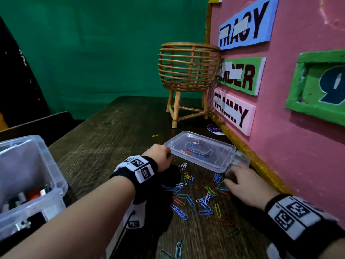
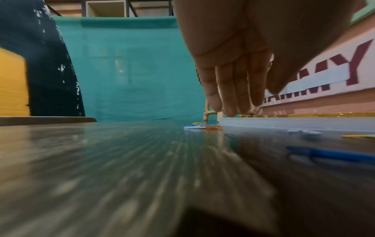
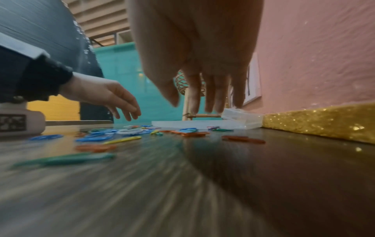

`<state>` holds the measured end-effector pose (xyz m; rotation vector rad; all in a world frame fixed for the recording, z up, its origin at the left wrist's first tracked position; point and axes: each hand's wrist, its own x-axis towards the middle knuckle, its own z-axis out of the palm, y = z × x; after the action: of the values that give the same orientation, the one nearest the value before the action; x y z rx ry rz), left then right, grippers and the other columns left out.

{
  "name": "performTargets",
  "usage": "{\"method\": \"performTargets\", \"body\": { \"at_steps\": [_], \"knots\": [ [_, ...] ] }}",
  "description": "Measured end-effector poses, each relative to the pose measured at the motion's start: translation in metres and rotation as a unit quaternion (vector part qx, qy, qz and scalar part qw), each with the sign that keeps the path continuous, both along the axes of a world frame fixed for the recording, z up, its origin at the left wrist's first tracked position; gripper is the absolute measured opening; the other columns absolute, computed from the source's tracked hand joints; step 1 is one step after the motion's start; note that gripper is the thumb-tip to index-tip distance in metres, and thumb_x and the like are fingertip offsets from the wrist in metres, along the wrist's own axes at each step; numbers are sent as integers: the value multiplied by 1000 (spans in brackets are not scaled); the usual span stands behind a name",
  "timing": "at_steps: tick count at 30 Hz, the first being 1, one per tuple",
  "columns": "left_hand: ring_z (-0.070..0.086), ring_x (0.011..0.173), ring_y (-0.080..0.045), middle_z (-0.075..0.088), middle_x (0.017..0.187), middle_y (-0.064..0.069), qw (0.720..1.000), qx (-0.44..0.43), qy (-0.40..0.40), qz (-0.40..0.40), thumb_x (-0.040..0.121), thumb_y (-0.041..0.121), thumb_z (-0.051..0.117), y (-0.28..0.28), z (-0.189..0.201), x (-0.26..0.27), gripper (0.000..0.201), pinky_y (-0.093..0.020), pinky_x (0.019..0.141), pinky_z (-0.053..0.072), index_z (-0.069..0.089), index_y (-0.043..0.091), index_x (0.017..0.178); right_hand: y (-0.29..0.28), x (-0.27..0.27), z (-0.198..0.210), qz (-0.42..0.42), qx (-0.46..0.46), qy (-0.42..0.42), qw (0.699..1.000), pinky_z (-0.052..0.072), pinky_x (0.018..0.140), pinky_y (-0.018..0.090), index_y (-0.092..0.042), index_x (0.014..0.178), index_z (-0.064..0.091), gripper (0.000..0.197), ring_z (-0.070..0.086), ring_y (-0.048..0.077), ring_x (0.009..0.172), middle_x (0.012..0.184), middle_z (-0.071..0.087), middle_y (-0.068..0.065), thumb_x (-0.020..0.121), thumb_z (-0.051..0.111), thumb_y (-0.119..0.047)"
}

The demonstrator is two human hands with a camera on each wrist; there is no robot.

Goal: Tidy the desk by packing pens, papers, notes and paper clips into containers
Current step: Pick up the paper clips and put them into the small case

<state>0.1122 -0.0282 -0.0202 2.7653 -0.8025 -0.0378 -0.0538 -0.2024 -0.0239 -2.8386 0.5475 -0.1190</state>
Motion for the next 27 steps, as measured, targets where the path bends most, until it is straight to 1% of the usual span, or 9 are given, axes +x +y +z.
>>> {"method": "performTargets", "body": {
  "at_steps": [2,5,9,12,14,17,20,25,27],
  "knots": [
    [56,116,-26,58,129,-10,1000,7,-1,-9,94,22,43,-4,-1,5,32,-34,96,47,56,17,123,-10,9,-2,-26,-27,-30,999,38,105,33,-13,123,50,35,43,22,125,134,43,6,90,50,-25],
    [37,137,-23,36,150,-5,998,48,21,-36,94,17,45,-17,-4,11,50,-31,112,31,35,18,143,-22,22,-4,-62,-26,-38,997,30,113,39,-15,130,46,44,29,27,135,144,31,10,86,53,-17],
    [25,144,-21,22,157,-3,992,103,59,-40,94,21,46,-28,-10,25,59,-32,118,22,21,19,148,-41,38,-13,-86,-12,6,996,25,115,47,-27,137,41,53,21,31,141,153,19,11,86,55,-21],
    [29,142,-25,26,155,-6,986,144,73,-37,95,25,42,-31,-11,25,55,-35,117,24,25,24,147,-50,47,-19,-91,14,45,995,25,116,47,-34,141,34,59,18,31,143,157,12,9,88,57,-30],
    [37,137,-26,38,149,-7,989,126,60,-43,96,27,40,-32,-8,22,45,-34,113,30,39,22,141,-53,48,-19,-87,21,61,994,27,115,44,-32,140,38,55,25,30,140,155,18,9,88,57,-32],
    [57,110,-25,60,123,-10,996,80,35,-32,94,32,44,-29,2,12,34,-31,88,45,60,14,118,-51,47,-17,-97,16,61,993,35,109,39,-26,124,54,36,39,30,129,142,32,13,89,56,-32],
    [58,84,-22,66,105,-9,998,62,31,-3,86,38,55,-28,7,6,32,-27,69,46,67,12,98,-49,46,-13,-120,14,18,992,42,100,36,-19,103,61,19,49,33,116,126,47,17,90,49,-28],
    [62,106,-28,62,115,-10,989,78,12,125,81,34,64,-18,8,13,41,-36,84,52,61,10,114,-48,46,-10,-163,16,-58,985,43,99,44,-8,119,51,39,47,36,119,128,47,19,87,57,-29],
    [65,96,-27,67,103,-7,980,119,67,148,70,31,74,-13,-2,22,43,-33,78,55,64,12,107,-46,46,-11,-123,38,-31,991,38,105,43,-13,130,42,58,41,32,127,138,40,15,81,67,-31]
  ]
}}
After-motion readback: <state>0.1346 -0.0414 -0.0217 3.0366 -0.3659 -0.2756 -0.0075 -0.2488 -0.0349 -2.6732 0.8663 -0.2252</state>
